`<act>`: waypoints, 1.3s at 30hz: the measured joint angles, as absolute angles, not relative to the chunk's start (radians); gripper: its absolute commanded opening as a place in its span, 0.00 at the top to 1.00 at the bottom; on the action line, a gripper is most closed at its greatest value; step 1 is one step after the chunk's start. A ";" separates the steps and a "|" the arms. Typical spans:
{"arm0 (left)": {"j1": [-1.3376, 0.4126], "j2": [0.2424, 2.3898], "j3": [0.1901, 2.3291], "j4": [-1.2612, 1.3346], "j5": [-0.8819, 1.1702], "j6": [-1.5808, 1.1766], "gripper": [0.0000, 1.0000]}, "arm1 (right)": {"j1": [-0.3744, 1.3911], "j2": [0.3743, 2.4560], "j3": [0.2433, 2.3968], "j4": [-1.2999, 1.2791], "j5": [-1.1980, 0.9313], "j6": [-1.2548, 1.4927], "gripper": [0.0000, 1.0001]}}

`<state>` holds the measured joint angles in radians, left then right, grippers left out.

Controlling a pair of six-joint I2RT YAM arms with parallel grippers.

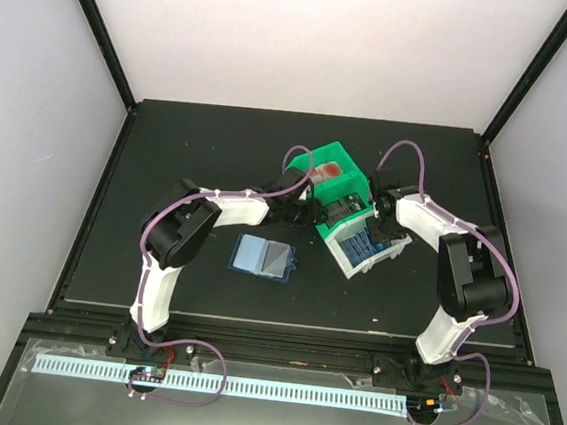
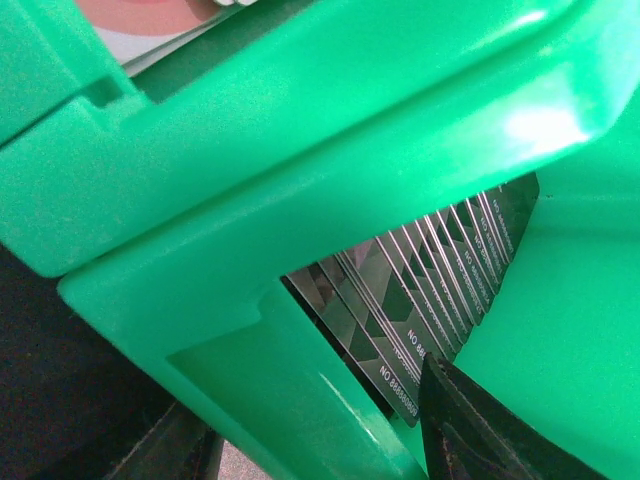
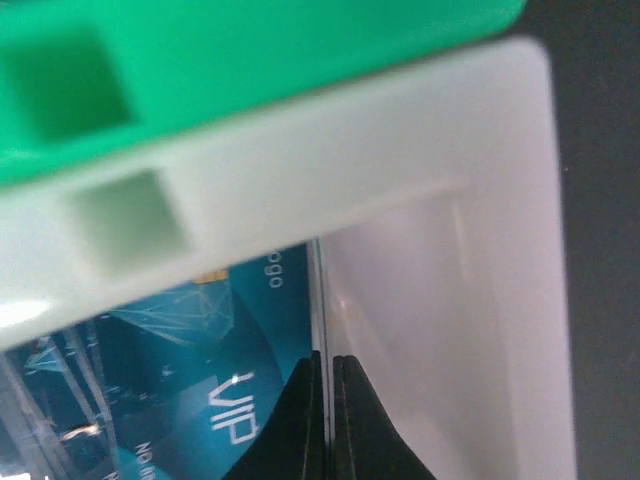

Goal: Put the credit cards into the card holder
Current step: Pick up the credit card from the storage box.

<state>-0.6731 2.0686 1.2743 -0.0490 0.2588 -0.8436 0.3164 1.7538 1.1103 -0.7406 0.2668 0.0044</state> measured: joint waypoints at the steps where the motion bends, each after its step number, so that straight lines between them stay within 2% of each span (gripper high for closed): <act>1: -0.673 2.069 1.274 -0.048 0.260 -0.840 0.44 | 0.320 1.748 1.113 -0.740 0.264 0.006 0.99; 13: -0.672 1.954 1.180 -0.078 0.314 -0.769 0.16 | 0.330 1.407 1.118 -0.772 0.170 0.137 0.99; 24: -0.675 1.633 0.999 0.021 0.398 -0.778 0.01 | 0.323 1.233 1.032 -0.717 -0.193 0.317 0.98; 29: -0.679 1.553 0.913 0.140 0.496 -0.827 0.01 | 0.318 1.156 0.974 -0.618 -0.415 0.394 0.94; 33: -0.683 1.550 0.902 0.232 0.575 -0.893 0.02 | 0.318 1.123 0.898 -0.513 -0.608 0.442 0.93; 35: -0.686 1.550 0.901 0.282 0.612 -0.928 0.05 | 0.319 1.115 0.860 -0.474 -0.680 0.459 0.95; 39: -0.697 1.560 0.902 0.369 0.682 -0.996 0.22 | 0.319 1.110 0.802 -0.403 -0.801 0.496 0.95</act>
